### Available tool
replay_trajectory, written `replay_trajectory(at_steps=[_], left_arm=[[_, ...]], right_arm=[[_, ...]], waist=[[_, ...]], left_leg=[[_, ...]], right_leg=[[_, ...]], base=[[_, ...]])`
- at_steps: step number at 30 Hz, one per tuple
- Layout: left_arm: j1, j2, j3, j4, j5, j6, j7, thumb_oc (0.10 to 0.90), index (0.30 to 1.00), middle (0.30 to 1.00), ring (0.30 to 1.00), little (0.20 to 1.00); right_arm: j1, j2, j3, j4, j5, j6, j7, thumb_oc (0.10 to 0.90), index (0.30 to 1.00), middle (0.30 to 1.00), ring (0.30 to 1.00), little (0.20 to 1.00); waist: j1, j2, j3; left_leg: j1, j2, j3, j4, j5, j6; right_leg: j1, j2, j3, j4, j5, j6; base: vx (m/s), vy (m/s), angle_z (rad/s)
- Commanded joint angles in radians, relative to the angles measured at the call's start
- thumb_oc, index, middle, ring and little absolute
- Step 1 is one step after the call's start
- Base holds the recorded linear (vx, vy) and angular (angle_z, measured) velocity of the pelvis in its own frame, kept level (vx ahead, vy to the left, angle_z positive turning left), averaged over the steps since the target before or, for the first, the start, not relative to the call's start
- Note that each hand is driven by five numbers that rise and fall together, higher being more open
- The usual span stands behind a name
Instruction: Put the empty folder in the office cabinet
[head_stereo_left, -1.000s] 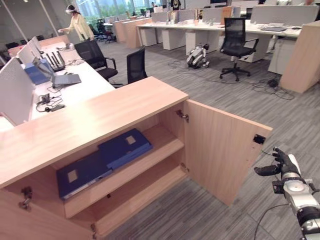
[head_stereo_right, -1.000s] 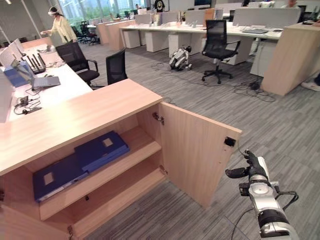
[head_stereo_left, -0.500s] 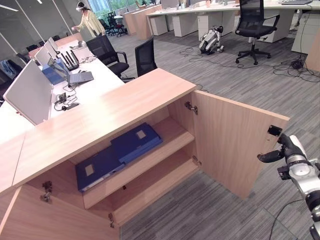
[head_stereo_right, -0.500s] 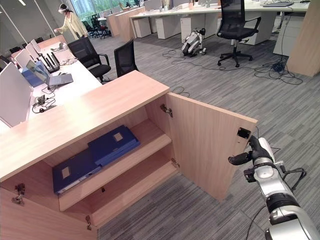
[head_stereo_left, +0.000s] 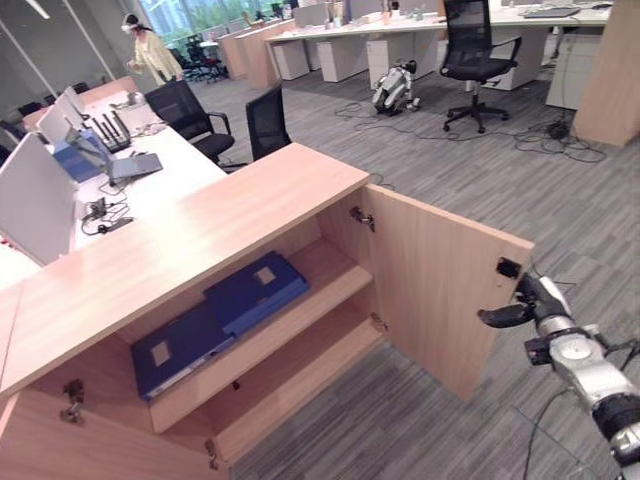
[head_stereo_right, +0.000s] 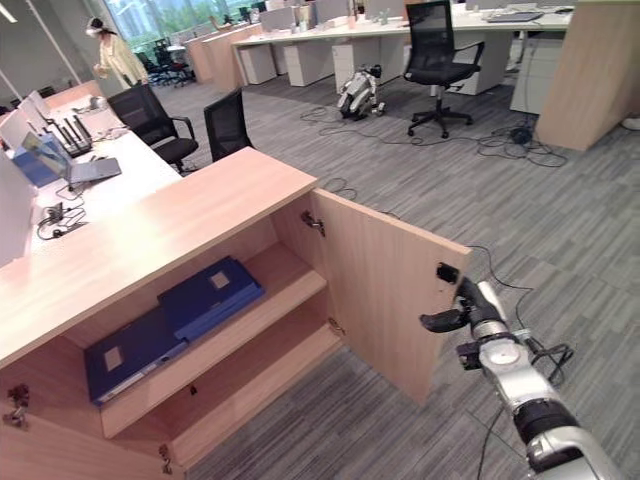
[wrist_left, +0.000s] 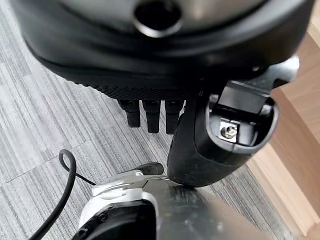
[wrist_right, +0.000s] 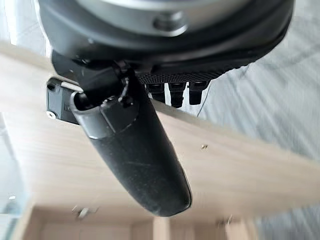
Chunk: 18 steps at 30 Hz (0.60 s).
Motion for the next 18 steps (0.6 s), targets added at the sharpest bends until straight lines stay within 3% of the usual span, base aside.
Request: replay_trajectory(at_steps=[1,4,6,8,10,13,18], left_arm=[[-0.116,0.021,-0.065,0.055,-0.013,-0.025,-0.025,0.800,0.900,0.900,0.900,0.900],[-0.125,0.026,-0.064,0.068,-0.011,-0.026,-0.020,0.800,0.900,0.900,0.900,0.900],[-0.145,0.020,-0.065,0.081,-0.015,-0.027,-0.015,0.800,0.900,0.900,0.900,0.900],[-0.160,0.017,-0.067,0.088,-0.018,-0.028,-0.013,0.800,0.900,0.900,0.900,0.900],[-0.160,0.018,-0.067,0.088,-0.018,-0.028,-0.014,0.800,0.900,0.900,0.900,0.900],[-0.179,0.010,-0.066,0.083,-0.023,-0.030,-0.016,0.800,0.900,0.900,0.900,0.900],[-0.168,0.007,-0.047,0.070,-0.027,-0.026,-0.019,0.800,0.900,0.900,0.900,0.900]], right_arm=[[-0.137,0.322,0.145,-0.343,0.097,-0.181,0.214,0.800,0.900,0.900,0.900,0.900],[-0.073,0.397,0.209,-0.403,0.124,-0.164,0.258,0.800,0.900,0.900,0.900,0.900],[0.004,0.517,0.274,-0.346,0.171,-0.128,0.315,0.800,0.900,0.900,0.900,0.900],[0.036,0.564,0.321,-0.270,0.164,-0.112,0.339,0.800,0.900,0.900,0.900,0.900],[0.036,0.565,0.321,-0.269,0.164,-0.113,0.340,0.800,0.900,0.900,0.900,0.900],[0.083,0.606,0.378,-0.203,0.172,-0.090,0.394,0.800,0.900,0.900,0.900,0.900],[0.089,0.603,0.375,-0.156,0.157,-0.091,0.401,0.800,0.900,0.900,0.900,0.900]], waist=[[0.076,-0.126,-0.020],[0.080,-0.135,-0.019],[0.089,-0.147,-0.019],[0.097,-0.159,-0.021],[0.096,-0.159,-0.021],[0.116,-0.186,-0.022],[0.139,-0.202,-0.015]], left_leg=[[0.035,-0.122,-0.005,0.093,-0.173,0.023],[0.035,-0.120,-0.005,0.093,-0.174,0.024],[0.035,-0.117,-0.007,0.096,-0.177,0.024],[0.035,-0.114,-0.009,0.098,-0.177,0.025],[0.035,-0.114,-0.009,0.098,-0.177,0.025],[0.028,-0.107,-0.024,0.092,-0.176,0.026],[0.014,-0.102,-0.047,0.080,-0.165,0.024]], right_leg=[[0.012,0.059,-0.043,0.008,-0.081,-0.090],[0.012,0.060,-0.043,0.008,-0.082,-0.091],[0.012,0.062,-0.043,0.008,-0.082,-0.094],[0.012,0.064,-0.045,0.008,-0.083,-0.097],[0.012,0.063,-0.045,0.008,-0.083,-0.097],[0.004,0.070,-0.055,0.008,-0.087,-0.100],[-0.009,0.075,-0.077,0.008,-0.088,-0.102]], base=[[0.01,0.004,-0.03],[0.01,-0.001,-0.07],[0.00,0.000,0.03],[0.00,-0.006,0.06],[0.01,-0.008,0.10],[0.01,-0.025,0.39],[-0.01,-0.034,0.31]])
